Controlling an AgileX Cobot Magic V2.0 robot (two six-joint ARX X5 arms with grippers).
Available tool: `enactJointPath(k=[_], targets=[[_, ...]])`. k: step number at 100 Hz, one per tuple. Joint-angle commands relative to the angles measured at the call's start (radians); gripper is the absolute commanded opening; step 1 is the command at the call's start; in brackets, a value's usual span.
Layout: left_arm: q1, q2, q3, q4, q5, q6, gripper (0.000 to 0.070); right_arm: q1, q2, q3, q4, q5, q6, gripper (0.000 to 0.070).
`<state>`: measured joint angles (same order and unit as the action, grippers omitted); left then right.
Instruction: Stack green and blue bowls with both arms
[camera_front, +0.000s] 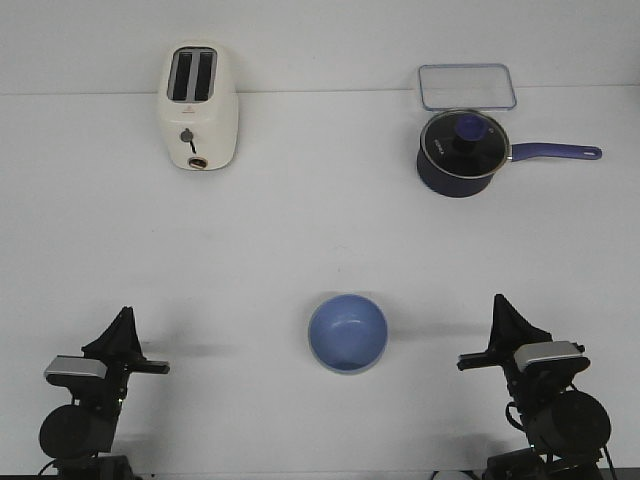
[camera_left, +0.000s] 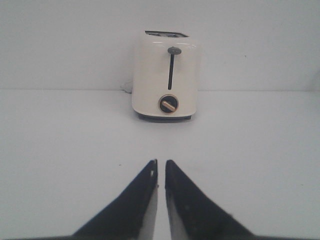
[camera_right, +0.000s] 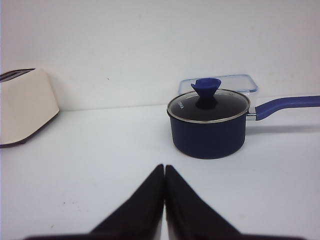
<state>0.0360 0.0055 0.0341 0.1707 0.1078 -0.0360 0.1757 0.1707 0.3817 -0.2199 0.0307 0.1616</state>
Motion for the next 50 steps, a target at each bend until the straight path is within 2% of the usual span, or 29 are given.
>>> enactJointPath(k=[1, 23, 37, 50], targets=[[0.001, -0.001, -0.020, 0.010, 0.003, -0.002, 0.0015, 0.000, 0.000, 0.003, 0.011, 0.003, -0.022, 0.0000], [0.001, -0.001, -0.020, 0.010, 0.003, -0.002, 0.0015, -0.035, -0.031, -0.044, 0.039, -0.005, -0.244, 0.0000], [0.001, -0.001, -0.020, 0.010, 0.002, -0.002, 0.0015, -0.081, -0.099, -0.163, 0.116, -0.008, -0.343, 0.0000], [0.001, -0.001, -0.020, 0.010, 0.003, -0.002, 0.0015, -0.097, -0.174, -0.262, 0.125, -0.007, -0.414, 0.0000]])
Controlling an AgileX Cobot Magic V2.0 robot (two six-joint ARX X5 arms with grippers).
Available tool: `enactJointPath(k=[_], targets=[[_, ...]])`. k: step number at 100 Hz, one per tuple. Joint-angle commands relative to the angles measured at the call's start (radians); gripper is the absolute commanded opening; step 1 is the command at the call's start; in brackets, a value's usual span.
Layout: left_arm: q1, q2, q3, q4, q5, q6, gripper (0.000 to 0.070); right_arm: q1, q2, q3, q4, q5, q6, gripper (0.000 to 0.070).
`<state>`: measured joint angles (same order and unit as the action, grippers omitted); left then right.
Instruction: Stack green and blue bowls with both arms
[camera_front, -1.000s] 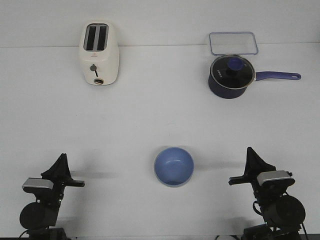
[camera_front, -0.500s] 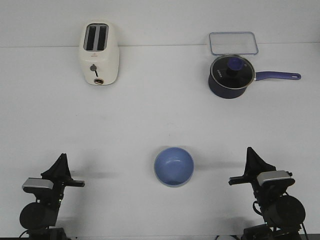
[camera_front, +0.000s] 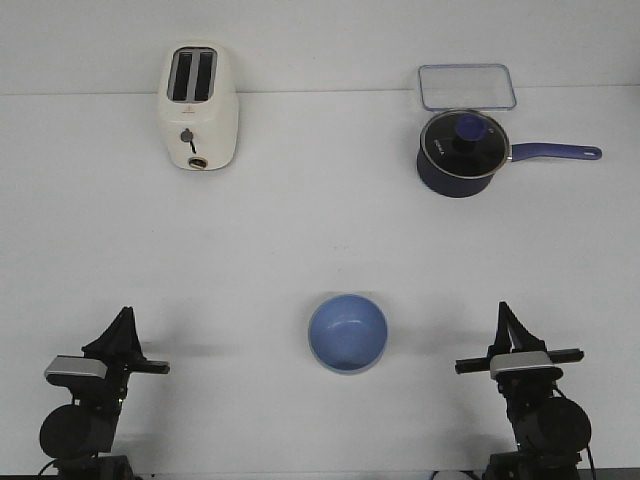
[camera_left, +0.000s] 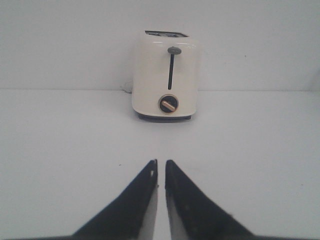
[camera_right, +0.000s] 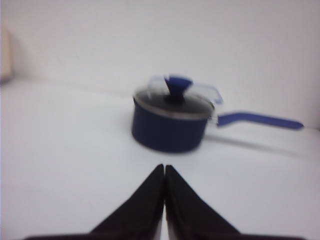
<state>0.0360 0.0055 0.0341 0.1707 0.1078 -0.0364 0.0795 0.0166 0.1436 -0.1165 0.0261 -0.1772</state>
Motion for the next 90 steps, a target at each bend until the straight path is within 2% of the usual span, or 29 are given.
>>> enactJointPath(k=[1, 18, 34, 90], targets=[[0.001, -0.001, -0.020, 0.010, 0.003, -0.002, 0.0015, -0.001, -0.017, -0.031, 0.024, -0.003, -0.081, 0.0000], [0.001, 0.000, -0.020, 0.009, 0.002, -0.002, 0.0015, 0.000, -0.015, -0.130, 0.116, -0.007, -0.105, 0.0000], [0.001, -0.001, -0.020, 0.009, 0.002, -0.002, 0.0015, 0.000, -0.015, -0.130, 0.088, -0.010, -0.066, 0.0000], [0.001, -0.001, -0.020, 0.010, 0.003, -0.002, 0.0015, 0.000, -0.015, -0.130, 0.126, 0.000, -0.066, 0.0000]])
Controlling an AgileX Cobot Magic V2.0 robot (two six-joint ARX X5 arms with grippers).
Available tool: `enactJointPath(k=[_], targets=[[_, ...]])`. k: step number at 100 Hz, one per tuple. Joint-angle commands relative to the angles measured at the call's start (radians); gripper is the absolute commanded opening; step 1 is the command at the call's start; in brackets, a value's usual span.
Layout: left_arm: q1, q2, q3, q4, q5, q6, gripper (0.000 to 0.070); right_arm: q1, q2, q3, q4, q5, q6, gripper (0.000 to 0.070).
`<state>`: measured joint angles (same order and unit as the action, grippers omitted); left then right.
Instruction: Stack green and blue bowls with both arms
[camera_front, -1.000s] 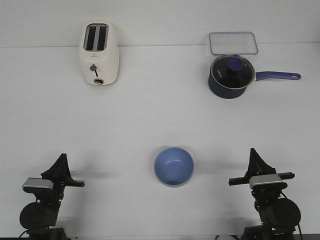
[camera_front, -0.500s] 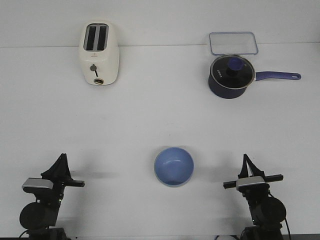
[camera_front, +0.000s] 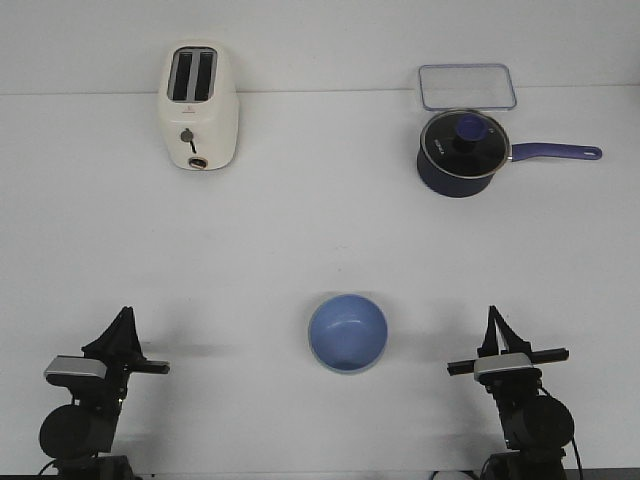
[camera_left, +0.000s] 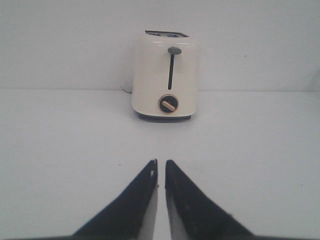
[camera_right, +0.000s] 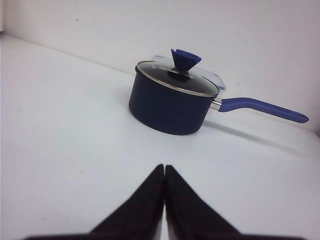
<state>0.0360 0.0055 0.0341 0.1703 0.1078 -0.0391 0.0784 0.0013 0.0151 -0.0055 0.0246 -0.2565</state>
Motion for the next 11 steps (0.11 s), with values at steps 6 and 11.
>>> enactJointPath(k=[6, 11], targets=[[0.001, -0.001, -0.020, 0.010, 0.003, 0.002, 0.0015, 0.001, 0.000, -0.002, 0.015, 0.002, 0.014, 0.0000], [0.001, -0.001, -0.020, 0.010, 0.003, 0.001, 0.0015, 0.001, 0.000, -0.002, 0.015, 0.002, 0.013, 0.0000]])
